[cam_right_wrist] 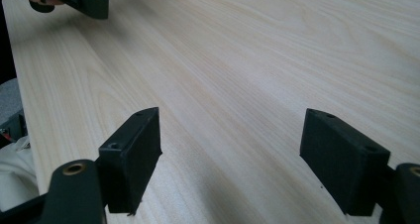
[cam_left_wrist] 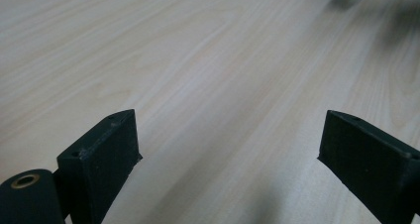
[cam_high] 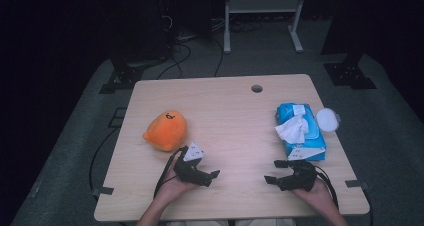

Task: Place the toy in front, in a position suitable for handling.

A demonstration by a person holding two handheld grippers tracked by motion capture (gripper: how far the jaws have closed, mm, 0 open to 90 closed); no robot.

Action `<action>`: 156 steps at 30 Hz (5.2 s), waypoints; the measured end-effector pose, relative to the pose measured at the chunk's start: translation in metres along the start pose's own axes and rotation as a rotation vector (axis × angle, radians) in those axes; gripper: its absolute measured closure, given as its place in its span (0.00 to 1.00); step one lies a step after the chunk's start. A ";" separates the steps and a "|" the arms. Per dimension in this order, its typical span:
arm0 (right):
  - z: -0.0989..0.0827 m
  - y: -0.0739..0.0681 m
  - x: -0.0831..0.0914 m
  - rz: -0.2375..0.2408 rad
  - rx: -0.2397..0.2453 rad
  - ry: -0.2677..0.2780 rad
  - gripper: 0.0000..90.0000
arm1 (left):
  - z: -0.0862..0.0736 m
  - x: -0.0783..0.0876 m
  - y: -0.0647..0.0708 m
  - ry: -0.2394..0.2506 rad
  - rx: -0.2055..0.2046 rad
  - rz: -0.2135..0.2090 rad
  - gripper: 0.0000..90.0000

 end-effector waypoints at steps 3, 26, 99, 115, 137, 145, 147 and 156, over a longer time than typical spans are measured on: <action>0.000 0.002 0.000 0.003 -0.008 0.005 0.25 | 0.005 0.004 -0.002 0.016 -0.007 0.011 0.09; 0.001 -0.005 0.003 -0.012 0.000 0.010 0.25 | 0.029 0.093 -0.062 0.231 0.052 0.277 0.09; 0.002 -0.008 0.010 0.029 -0.050 0.045 0.26 | -0.009 0.100 -0.111 0.289 0.172 0.392 0.69; 0.002 -0.008 0.009 0.030 -0.047 0.039 0.26 | 0.038 0.084 -0.053 0.360 0.037 0.190 0.69; 0.005 0.006 0.023 -0.013 -0.083 0.089 0.26 | 0.045 0.012 0.025 0.246 -0.119 -0.043 0.67; 0.003 0.008 0.022 -0.039 -0.085 0.081 0.27 | 0.037 -0.003 0.028 0.197 -0.134 -0.080 0.54; 0.005 0.007 0.024 -0.046 -0.078 0.093 0.27 | 0.039 -0.002 0.027 0.212 -0.118 -0.059 0.36; 0.010 0.010 0.032 -0.074 -0.075 0.135 0.27 | 0.046 0.003 0.020 0.249 -0.055 -0.040 0.13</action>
Point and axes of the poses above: each handheld gripper's, and its own axes: x roughly backward along the jaws, z roughly out of its top, y roughly to its right, the point moved 6 cm from there along -x, roughly forward along the jaws, and after that the axes turned 7 degrees about -z, right-handed, at the moved point
